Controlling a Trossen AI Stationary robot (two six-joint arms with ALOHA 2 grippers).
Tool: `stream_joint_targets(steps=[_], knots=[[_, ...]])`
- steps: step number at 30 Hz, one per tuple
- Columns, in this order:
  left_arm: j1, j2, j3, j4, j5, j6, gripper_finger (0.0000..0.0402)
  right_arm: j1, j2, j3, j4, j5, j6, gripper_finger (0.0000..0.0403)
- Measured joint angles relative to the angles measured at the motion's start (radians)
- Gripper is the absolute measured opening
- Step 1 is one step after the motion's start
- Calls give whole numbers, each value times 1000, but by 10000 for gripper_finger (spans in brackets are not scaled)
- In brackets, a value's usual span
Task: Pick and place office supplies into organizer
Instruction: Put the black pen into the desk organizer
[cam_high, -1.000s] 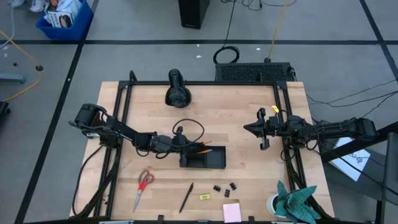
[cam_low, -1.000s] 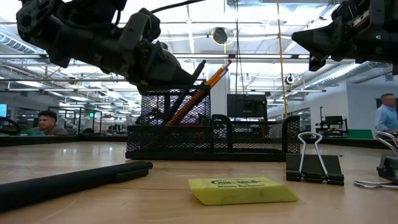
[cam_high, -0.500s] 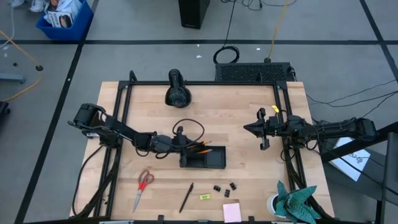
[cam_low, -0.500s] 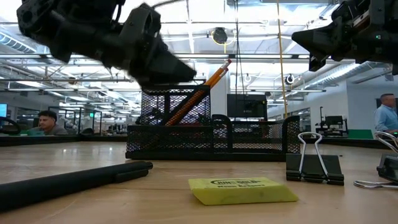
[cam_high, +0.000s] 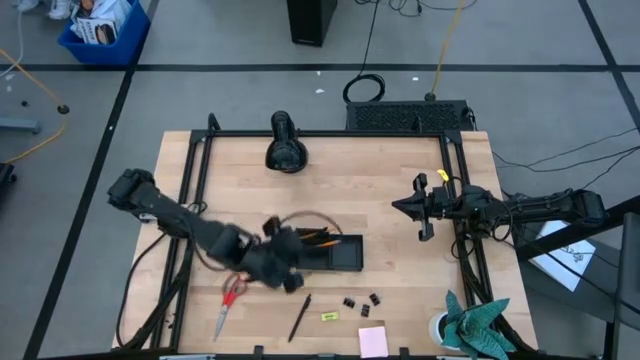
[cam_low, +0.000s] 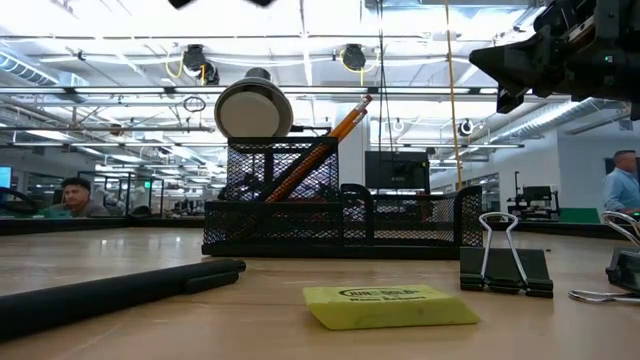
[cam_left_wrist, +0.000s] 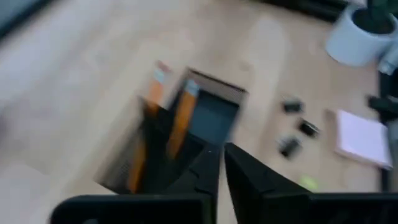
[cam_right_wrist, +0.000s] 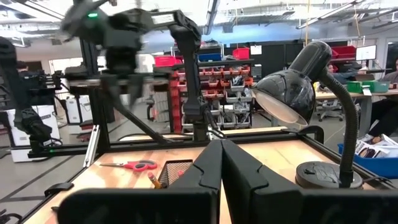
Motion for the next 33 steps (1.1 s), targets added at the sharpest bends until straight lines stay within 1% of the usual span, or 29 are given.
stream_joint_targets(steps=[2, 6, 12, 16, 18, 21, 24, 27, 30, 33], knots=[[-40, 49, 53, -40, 25, -73, 9, 0, 0, 0, -6, 0, 0, 4], [-106, 156, 118, -73, 68, -268, 6, 0, 0, 0, -7, 0, 2, 4], [-155, 316, 134, -77, 189, -584, 4, 0, 0, 0, -7, -1, 3, 4], [-166, 403, 133, -45, 241, -728, 2, 0, 0, 0, 2, -1, -4, 4], [-166, 430, 133, 10, 250, -756, 3, 0, 0, 0, 8, -1, -15, 4], [-164, 443, 133, 75, 267, -758, 2, 0, 0, 0, 19, -1, -15, 4], [-152, 443, 133, 69, 288, -759, 2, 0, 0, 0, 61, -1, -15, 4], [-133, 439, 133, 24, 305, -757, 2, 0, 0, 0, 83, -2, -6, 4], [-105, 437, 134, 6, 405, -765, 15, 0, 0, 0, 78, -2, 12, 4], [-76, 437, 134, -3, 507, -760, 39, 0, 0, 0, 74, -2, 12, 4]])
